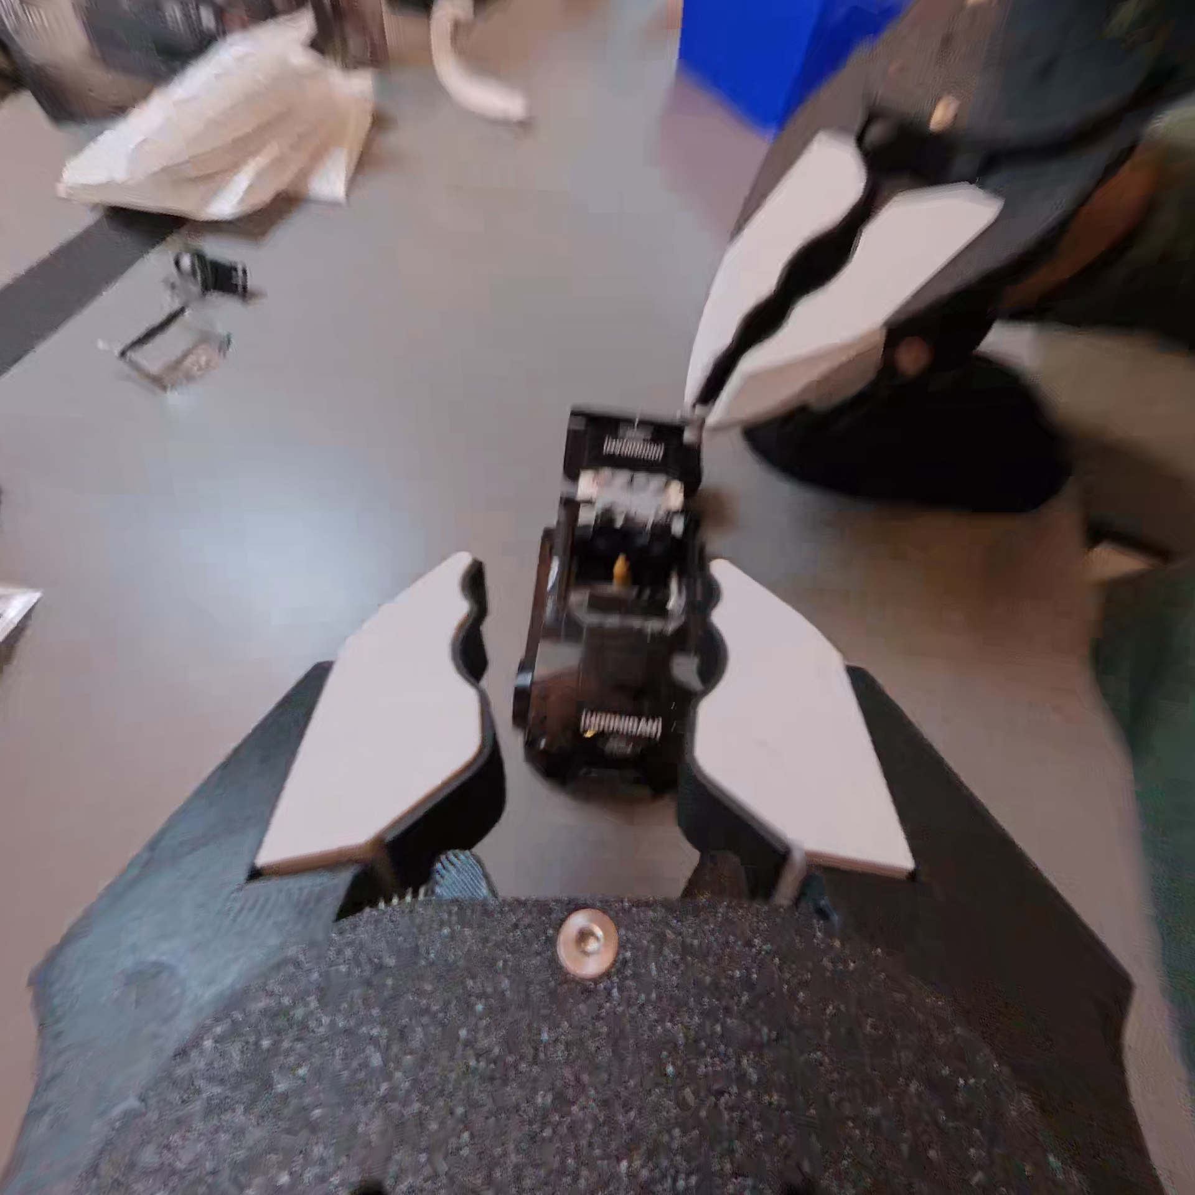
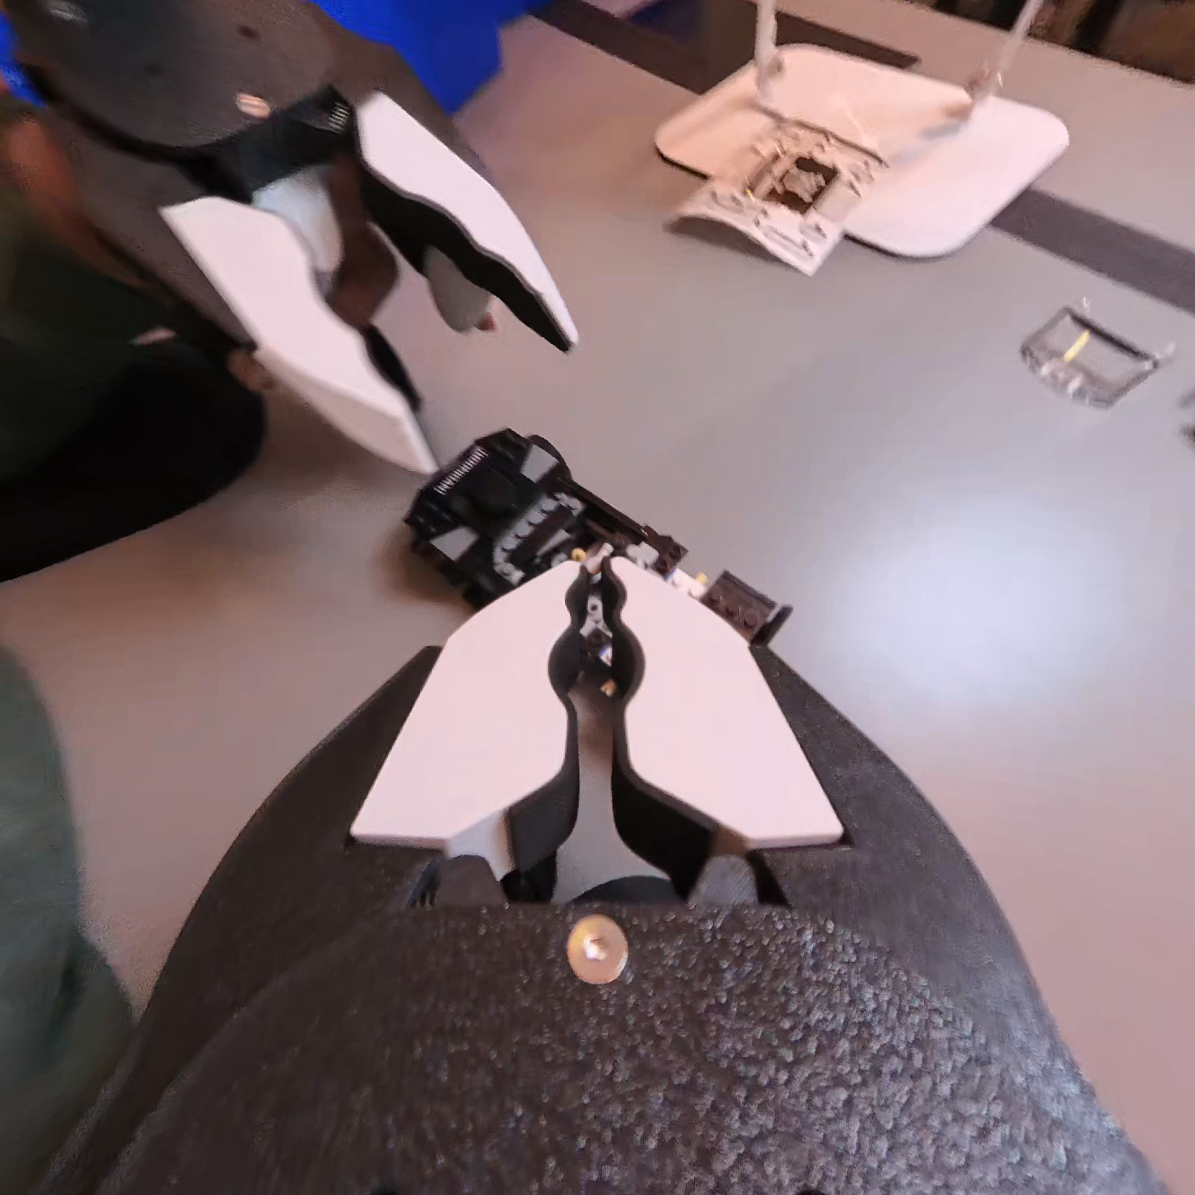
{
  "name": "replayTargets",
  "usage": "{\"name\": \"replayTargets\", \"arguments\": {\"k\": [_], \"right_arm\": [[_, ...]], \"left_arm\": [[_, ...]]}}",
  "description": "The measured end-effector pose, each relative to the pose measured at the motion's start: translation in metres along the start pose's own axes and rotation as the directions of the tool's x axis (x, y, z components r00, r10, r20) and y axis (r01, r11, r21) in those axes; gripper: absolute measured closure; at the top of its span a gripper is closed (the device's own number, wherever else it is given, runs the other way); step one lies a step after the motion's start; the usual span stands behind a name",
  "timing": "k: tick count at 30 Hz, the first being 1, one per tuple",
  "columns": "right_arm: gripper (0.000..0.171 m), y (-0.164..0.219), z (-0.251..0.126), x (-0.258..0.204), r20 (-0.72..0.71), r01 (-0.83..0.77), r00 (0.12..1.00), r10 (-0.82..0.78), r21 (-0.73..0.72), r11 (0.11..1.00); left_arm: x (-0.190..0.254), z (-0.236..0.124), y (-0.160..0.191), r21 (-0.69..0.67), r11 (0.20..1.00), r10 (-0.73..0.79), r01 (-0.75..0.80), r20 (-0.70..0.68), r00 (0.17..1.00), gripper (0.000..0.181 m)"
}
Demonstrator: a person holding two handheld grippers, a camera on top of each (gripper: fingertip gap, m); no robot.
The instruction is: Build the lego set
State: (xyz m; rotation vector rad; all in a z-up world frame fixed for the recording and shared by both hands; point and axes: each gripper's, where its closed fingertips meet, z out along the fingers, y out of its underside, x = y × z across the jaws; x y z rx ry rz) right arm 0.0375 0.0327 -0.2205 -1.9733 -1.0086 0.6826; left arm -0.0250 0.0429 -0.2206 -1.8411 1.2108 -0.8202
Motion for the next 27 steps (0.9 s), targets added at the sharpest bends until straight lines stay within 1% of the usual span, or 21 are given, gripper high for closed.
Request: {"name": "replayTargets", "arguments": {"k": [1,2,5,8,10,19,27], "right_arm": [[0.167,0.006,0.005,0.002,-0.025,-0.018,1.000,0.017,-0.018,1.000],[0.167,0.011,0.009,0.003,-0.039,-0.035,0.999,0.034,-0.029,0.999],[0.167,0.020,0.018,0.004,-0.058,-0.073,0.996,0.070,-0.058,0.996],[0.167,0.025,0.023,0.004,-0.069,-0.079,0.995,0.073,-0.092,0.993],[0.167,0.029,0.025,0.005,-0.078,-0.079,0.995,0.070,-0.124,0.989],[0.167,0.034,0.023,0.005,-0.083,-0.084,0.994,0.069,-0.203,0.975],[0.167,0.035,0.024,0.006,-0.091,-0.053,0.995,0.029,-0.276,0.960]], "left_arm": [[-0.001,0.001,0.014,-0.080,0.997,0.027,-0.025,0.020,0.999,0.107],[0.000,0.003,0.027,-0.140,0.990,0.039,-0.036,0.023,0.999,0.101],[0.011,0.012,0.048,-0.197,0.980,0.037,-0.041,-0.025,0.999,0.093],[0.013,0.019,0.062,-0.256,0.964,0.066,-0.070,-0.025,0.998,0.091],[0.013,0.021,0.061,-0.256,0.964,0.076,-0.078,-0.015,0.997,0.097],[0.016,0.022,0.061,-0.248,0.967,0.058,-0.052,0.019,0.998,0.097],[0.019,0.023,0.061,-0.238,0.971,0.041,-0.031,0.040,0.998,0.097]]}}
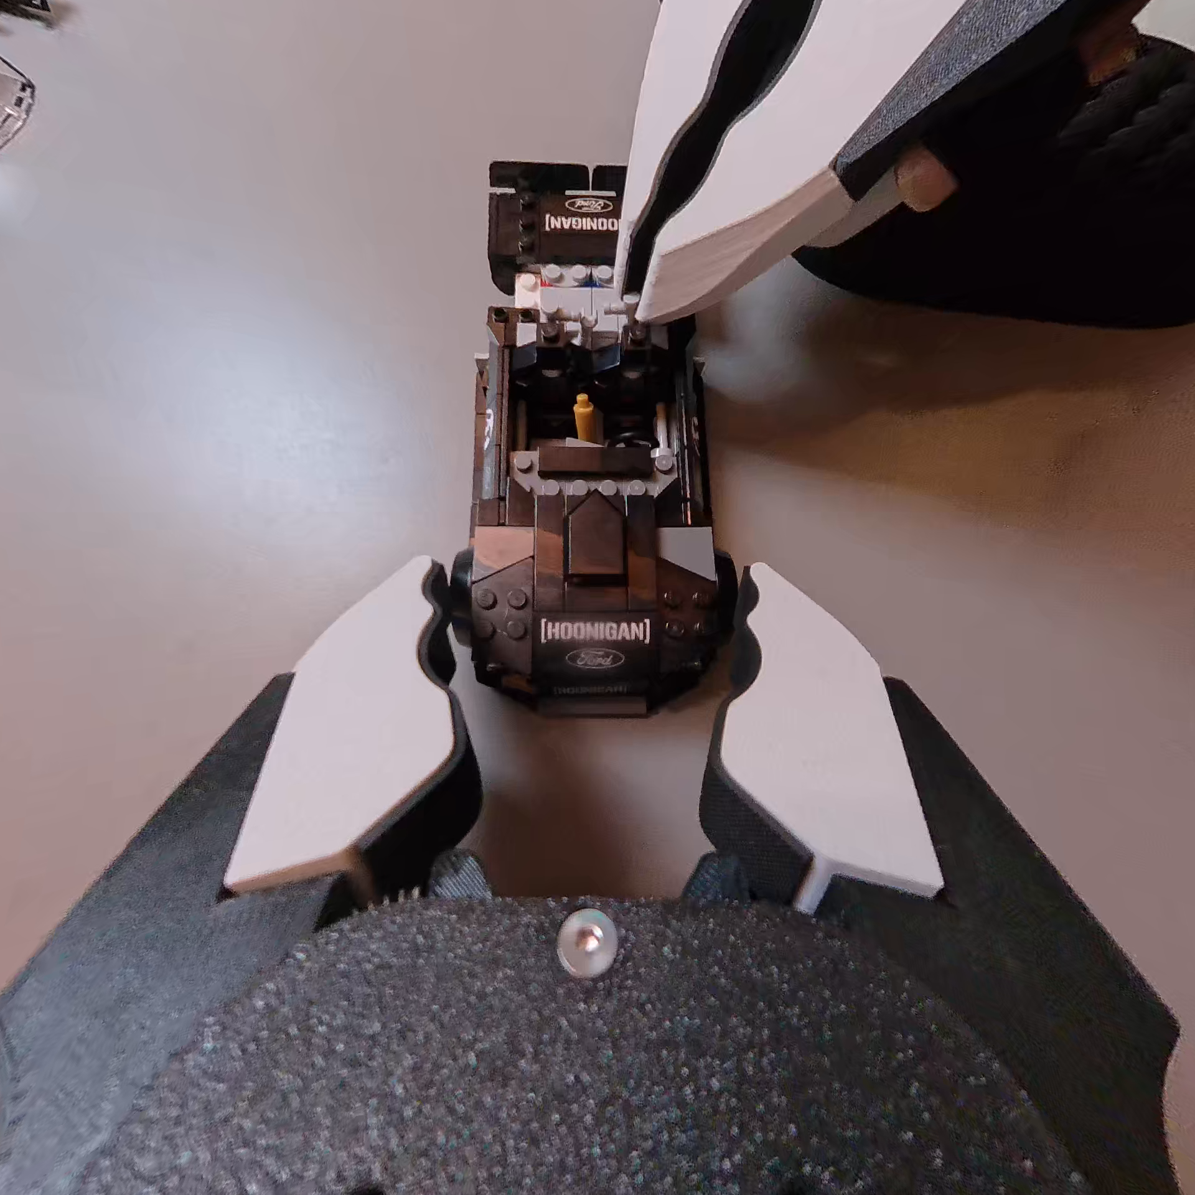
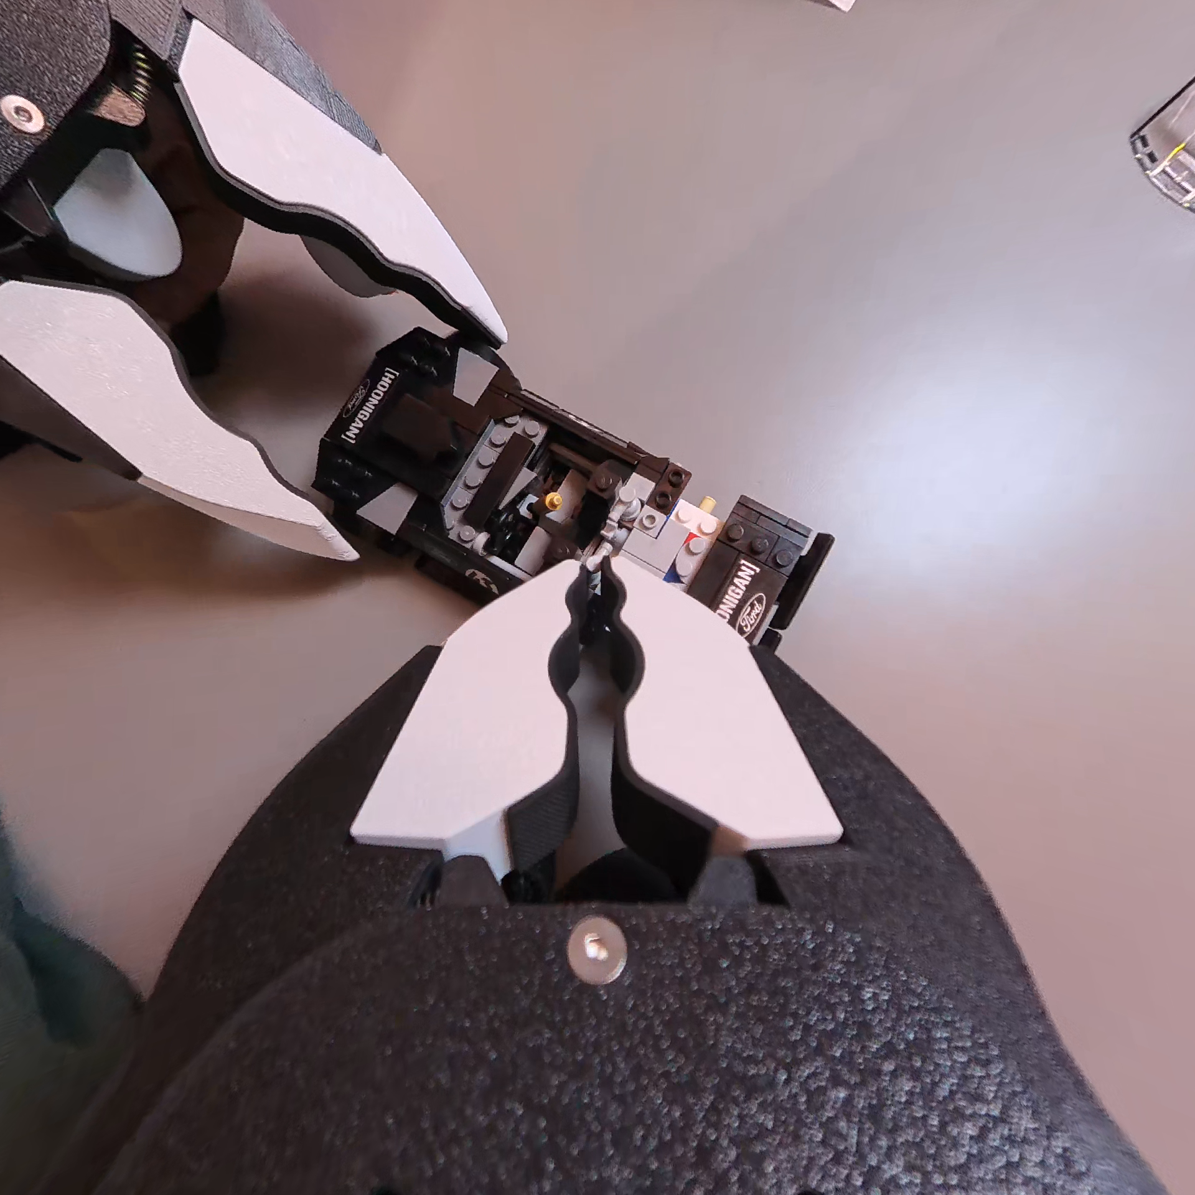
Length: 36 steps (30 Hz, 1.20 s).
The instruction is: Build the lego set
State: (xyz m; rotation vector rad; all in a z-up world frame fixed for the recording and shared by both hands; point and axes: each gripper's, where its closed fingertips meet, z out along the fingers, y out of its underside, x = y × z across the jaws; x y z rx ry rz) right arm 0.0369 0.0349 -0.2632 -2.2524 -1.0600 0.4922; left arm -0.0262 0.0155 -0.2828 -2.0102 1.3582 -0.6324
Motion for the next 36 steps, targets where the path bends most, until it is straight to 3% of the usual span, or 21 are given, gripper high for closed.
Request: {"name": "replayTargets", "arguments": {"k": [9,21,27,36], "right_arm": [[0.168,0.001,0.000,0.000,-0.016,0.047,0.999,-0.048,-0.063,0.997],[0.171,0.005,0.002,-0.004,0.015,0.054,0.998,-0.053,-0.019,0.998],[0.158,-0.006,-0.010,-0.004,0.090,0.070,0.993,-0.072,0.022,0.997],[0.170,-0.005,-0.001,-0.008,0.150,0.041,0.988,-0.036,-0.030,0.999]], "left_arm": [[0.001,0.001,-0.001,0.020,0.999,-0.030,0.030,0.023,0.999,0.097],[0.001,0.001,-0.001,0.031,0.999,-0.038,0.037,0.033,0.999,0.097],[0.002,0.002,-0.002,0.031,0.999,-0.040,0.039,0.034,0.999,0.097],[0.003,0.002,-0.002,0.027,0.999,-0.045,0.044,0.040,0.998,0.097]]}}
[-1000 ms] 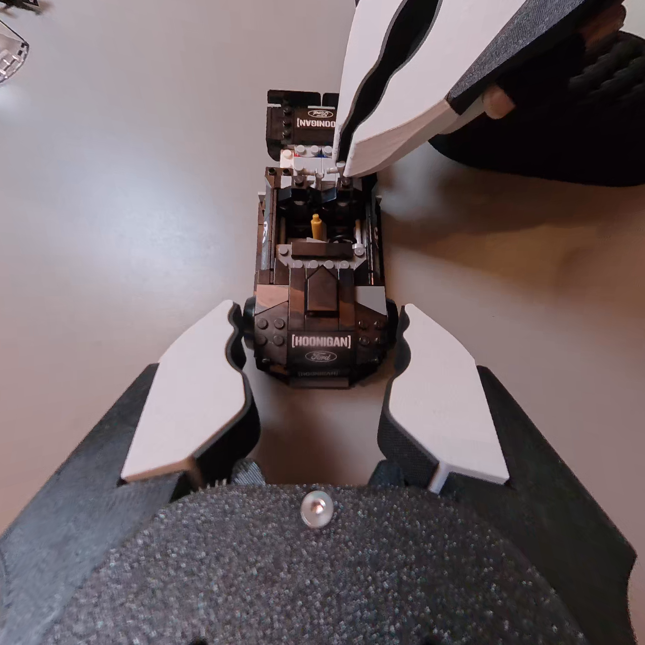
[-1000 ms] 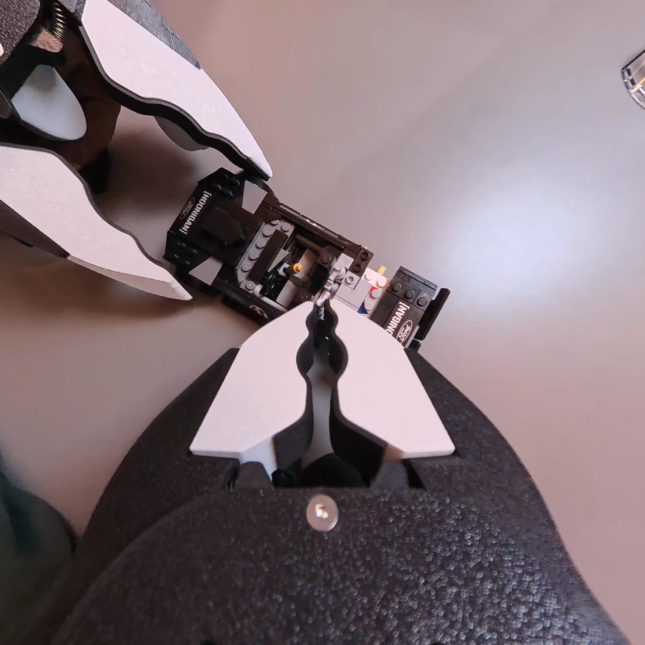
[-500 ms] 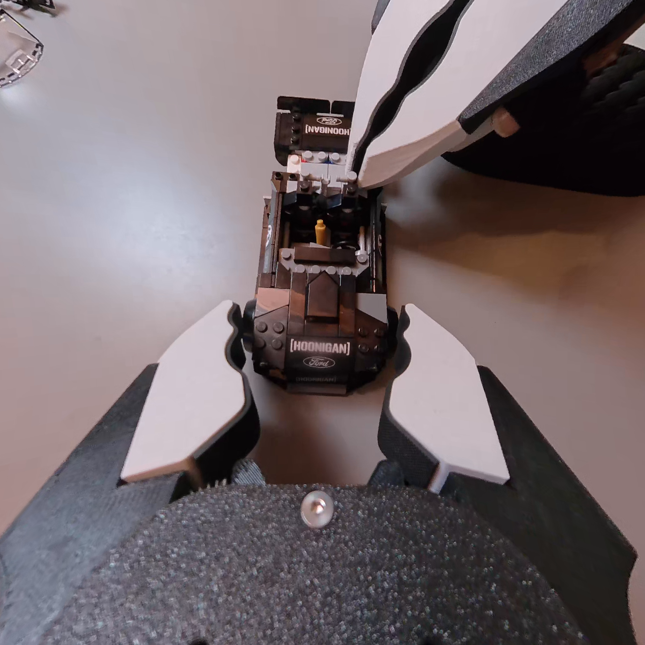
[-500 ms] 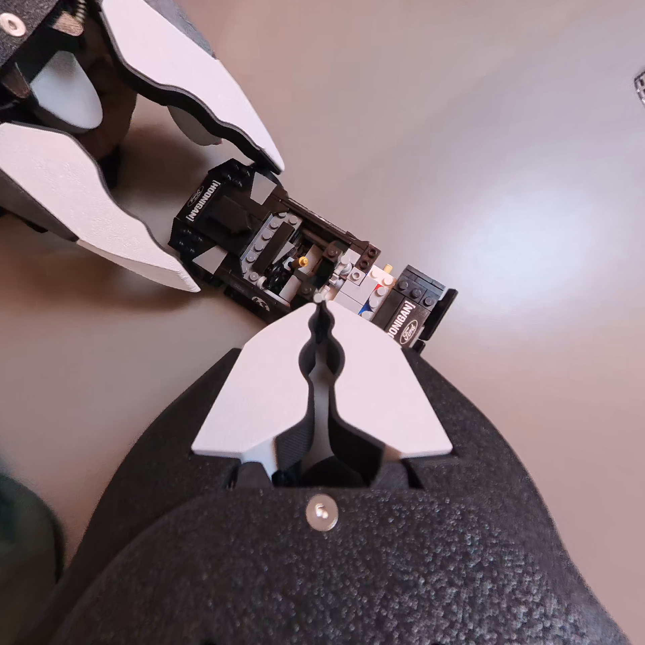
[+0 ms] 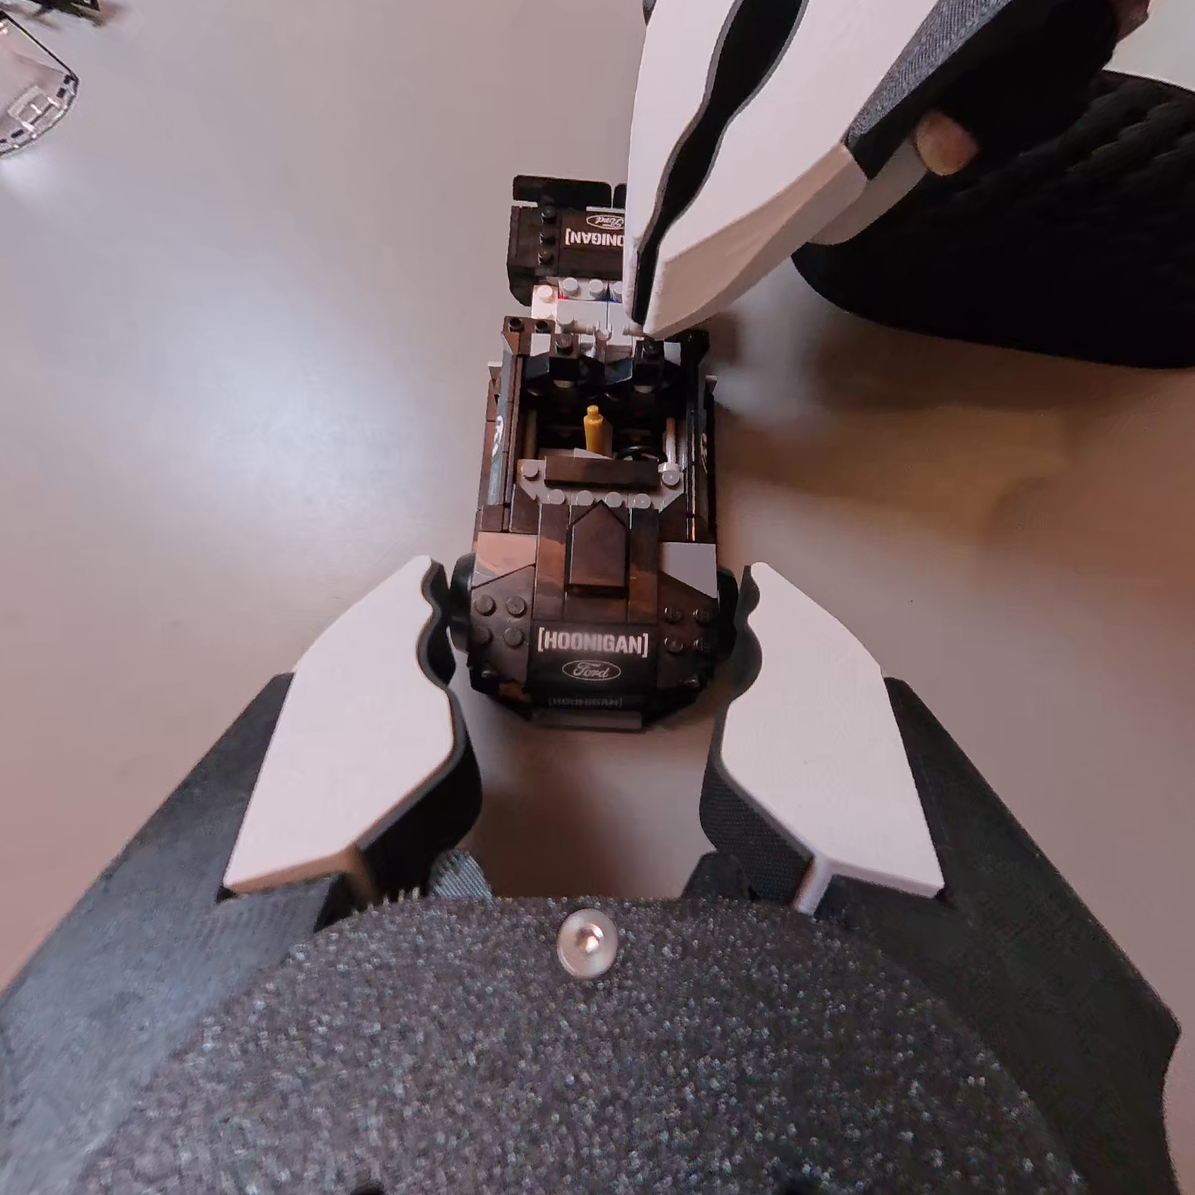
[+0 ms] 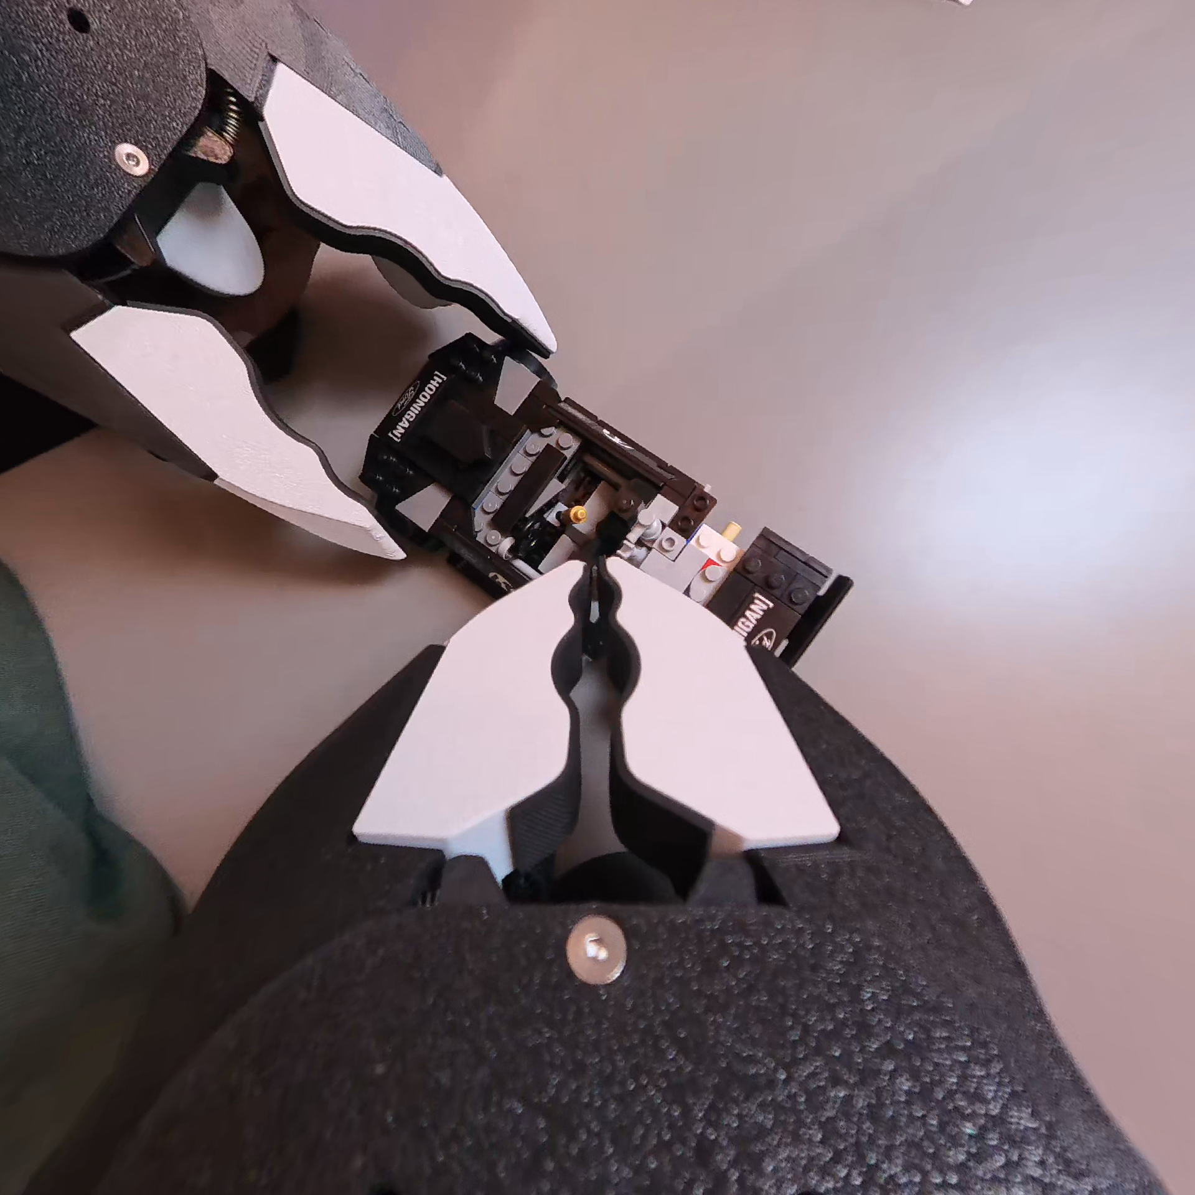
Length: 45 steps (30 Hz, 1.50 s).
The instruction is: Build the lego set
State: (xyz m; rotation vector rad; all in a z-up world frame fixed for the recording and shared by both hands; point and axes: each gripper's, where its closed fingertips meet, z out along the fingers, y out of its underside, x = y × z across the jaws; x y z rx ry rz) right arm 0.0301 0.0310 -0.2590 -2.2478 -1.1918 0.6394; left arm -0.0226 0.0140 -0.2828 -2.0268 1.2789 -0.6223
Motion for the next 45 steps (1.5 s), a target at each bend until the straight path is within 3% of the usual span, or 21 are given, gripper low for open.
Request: {"name": "replayTargets", "arguments": {"k": [13,19,26,34,45], "right_arm": [[0.171,-0.006,-0.005,-0.004,0.029,-0.019,0.999,0.016,0.097,0.995],[0.158,-0.004,-0.009,-0.012,0.018,0.229,0.973,-0.230,0.052,0.972],[0.156,0.001,-0.002,-0.010,0.049,0.627,0.778,-0.626,-0.115,0.770],[0.164,0.006,0.003,-0.010,0.202,0.754,0.655,-0.728,-0.238,0.612],[0.166,0.006,0.002,-0.008,0.151,0.638,0.764,-0.627,-0.321,0.700]], "left_arm": [[0.001,0.000,0.000,-0.002,1.000,0.000,0.000,-0.004,1.000,0.096],[0.001,0.000,0.000,0.002,1.000,0.004,-0.004,-0.003,1.000,0.096],[0.001,0.000,0.000,0.005,1.000,0.018,-0.018,-0.008,1.000,0.097],[0.001,0.000,0.000,0.005,1.000,0.019,-0.019,-0.011,1.000,0.097],[0.003,0.000,0.000,-0.002,1.000,-0.004,0.004,0.012,1.000,0.097]]}}
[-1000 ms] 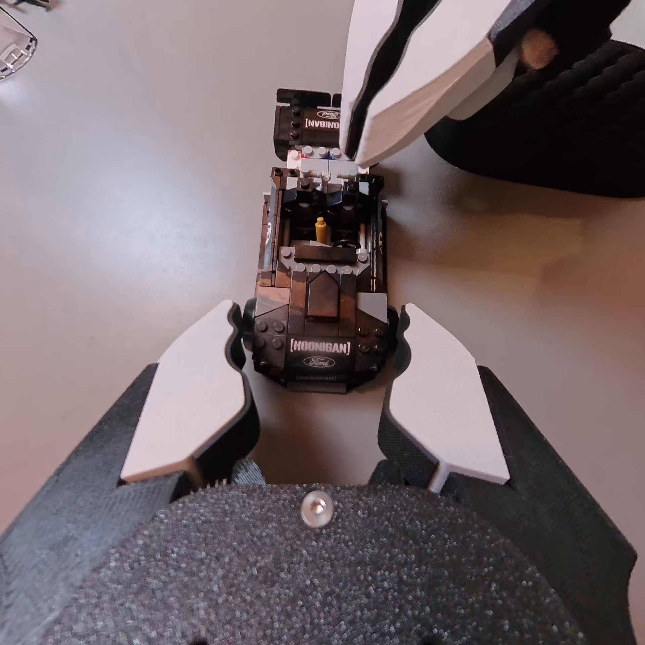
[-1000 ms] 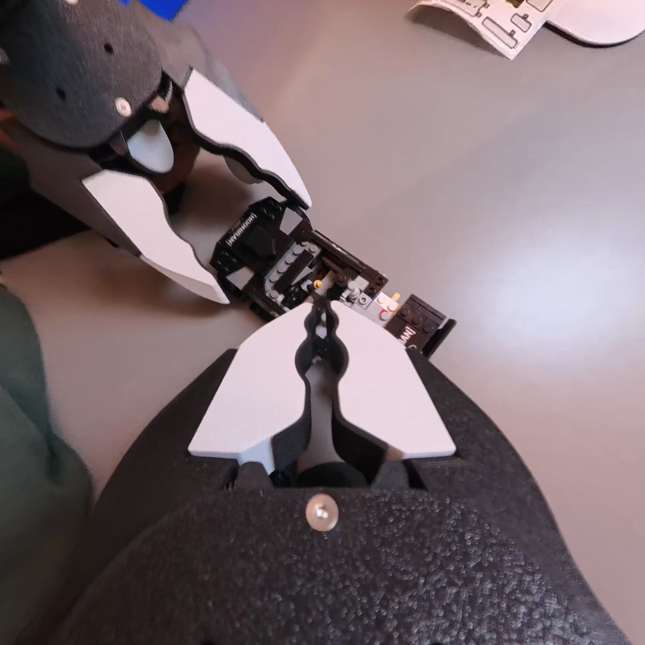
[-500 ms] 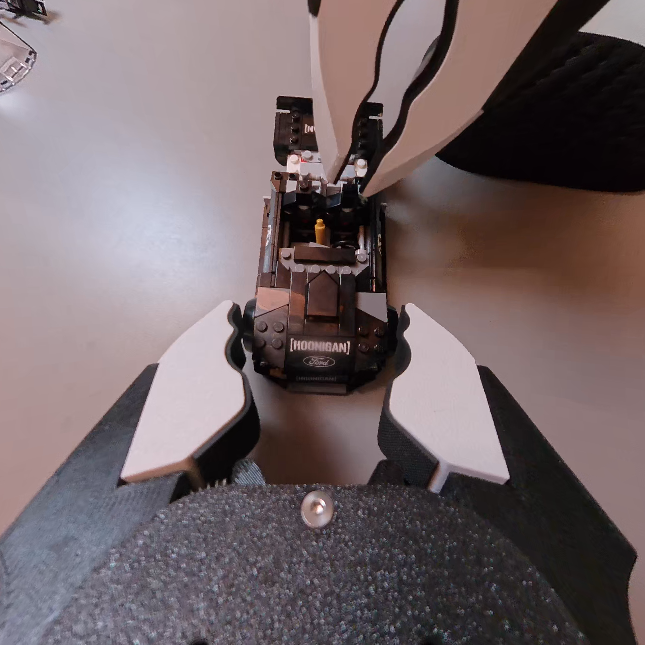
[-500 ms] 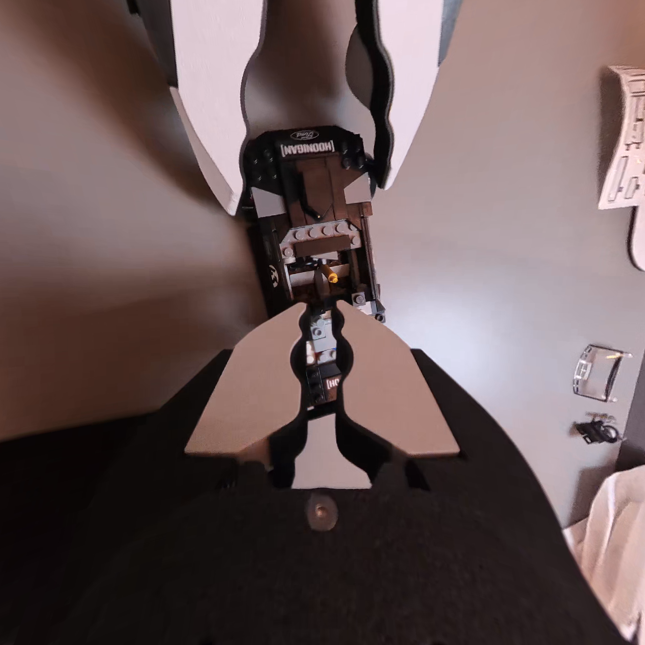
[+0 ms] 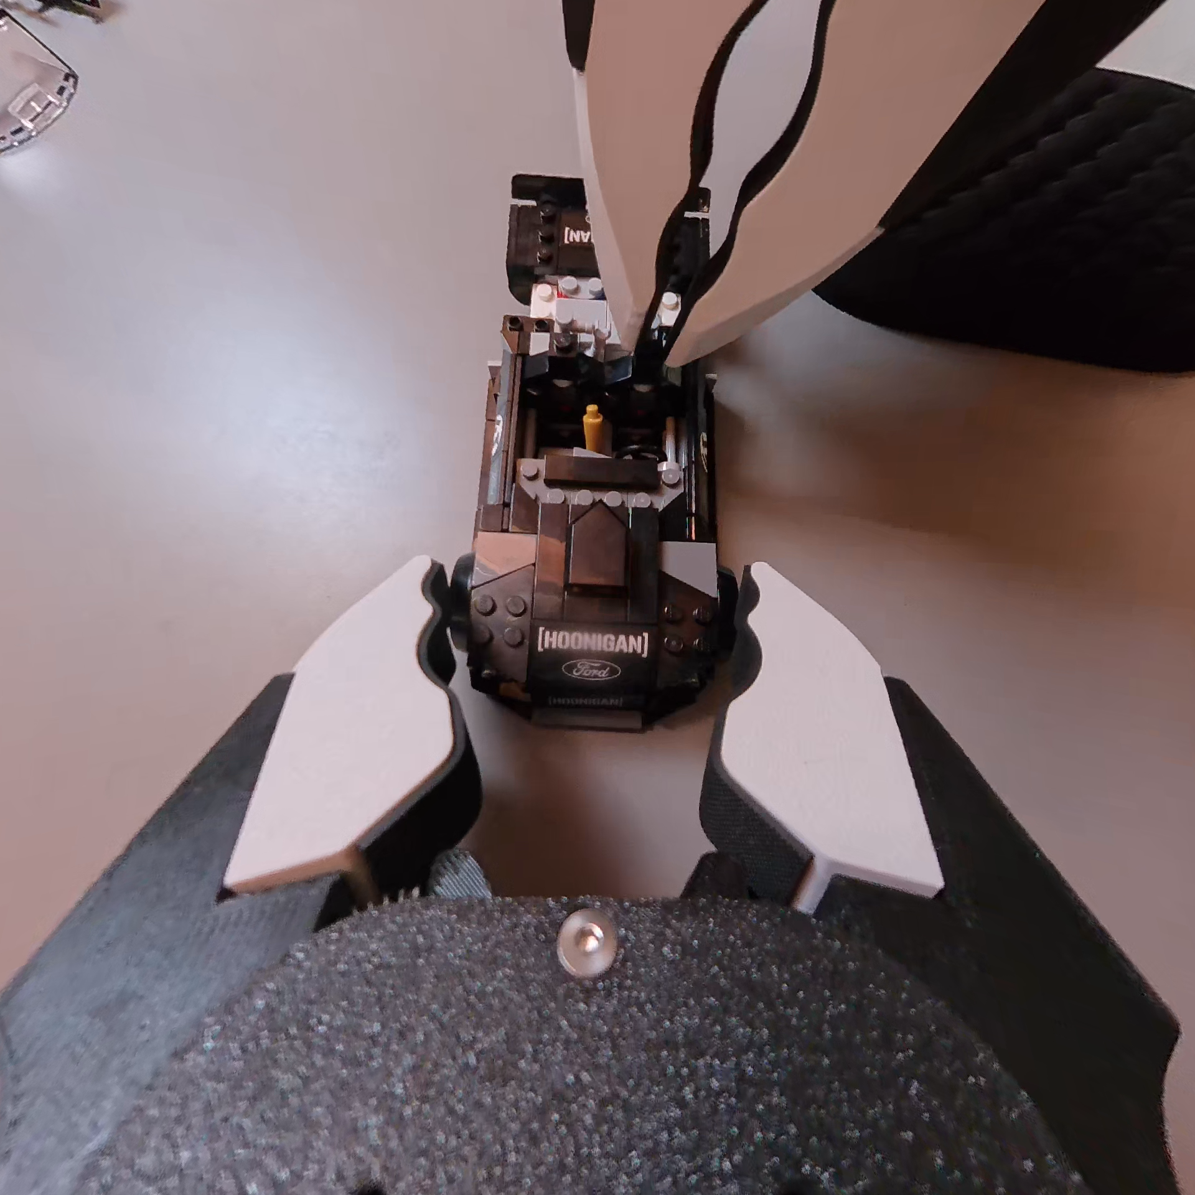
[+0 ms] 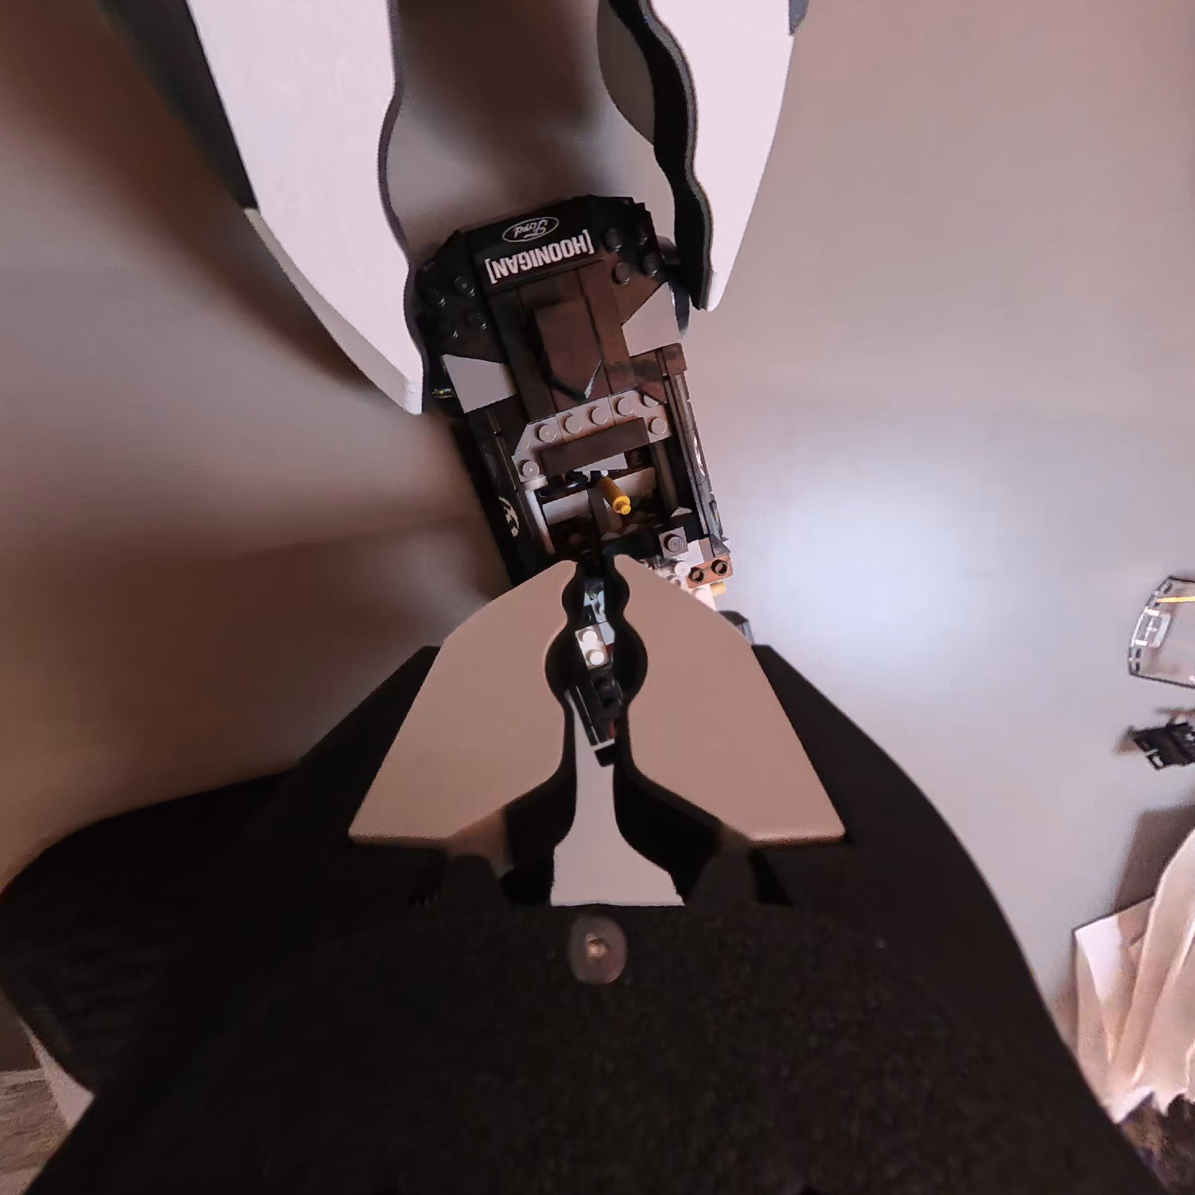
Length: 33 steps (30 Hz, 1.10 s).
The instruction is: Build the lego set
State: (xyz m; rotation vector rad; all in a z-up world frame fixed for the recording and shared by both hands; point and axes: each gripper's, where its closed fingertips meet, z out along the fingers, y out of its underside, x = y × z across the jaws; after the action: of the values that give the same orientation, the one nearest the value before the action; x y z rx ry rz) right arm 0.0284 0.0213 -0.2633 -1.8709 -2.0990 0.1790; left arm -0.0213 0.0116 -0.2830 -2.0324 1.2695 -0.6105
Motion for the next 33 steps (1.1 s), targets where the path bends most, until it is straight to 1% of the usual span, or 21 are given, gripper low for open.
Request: {"name": "replayTargets", "arguments": {"k": [14,20,25,29,33], "right_arm": [[0.166,0.001,0.000,0.000,-0.030,-0.199,0.980,0.198,-0.045,0.979],[0.166,0.001,0.000,0.000,-0.035,-0.187,0.982,0.185,-0.050,0.981],[0.163,-0.001,-0.004,0.003,-0.047,-0.142,0.989,0.142,-0.001,0.990],[0.164,0.000,-0.020,0.008,-0.038,-0.180,0.982,0.185,0.097,0.979],[0.164,0.005,-0.012,0.003,-0.006,-0.221,0.975,0.223,0.120,0.968]], "left_arm": [[0.001,0.000,0.000,-0.004,1.000,-0.021,0.021,0.021,1.000,0.097],[0.001,0.000,0.000,-0.004,1.000,-0.021,0.021,0.020,1.000,0.097],[0.001,0.000,0.001,-0.007,1.000,-0.021,0.021,0.015,1.000,0.097],[0.001,-0.001,0.001,-0.003,1.000,-0.020,0.020,0.012,1.000,0.097],[0.001,-0.001,0.000,0.001,1.000,-0.018,0.018,0.010,1.000,0.097]]}}
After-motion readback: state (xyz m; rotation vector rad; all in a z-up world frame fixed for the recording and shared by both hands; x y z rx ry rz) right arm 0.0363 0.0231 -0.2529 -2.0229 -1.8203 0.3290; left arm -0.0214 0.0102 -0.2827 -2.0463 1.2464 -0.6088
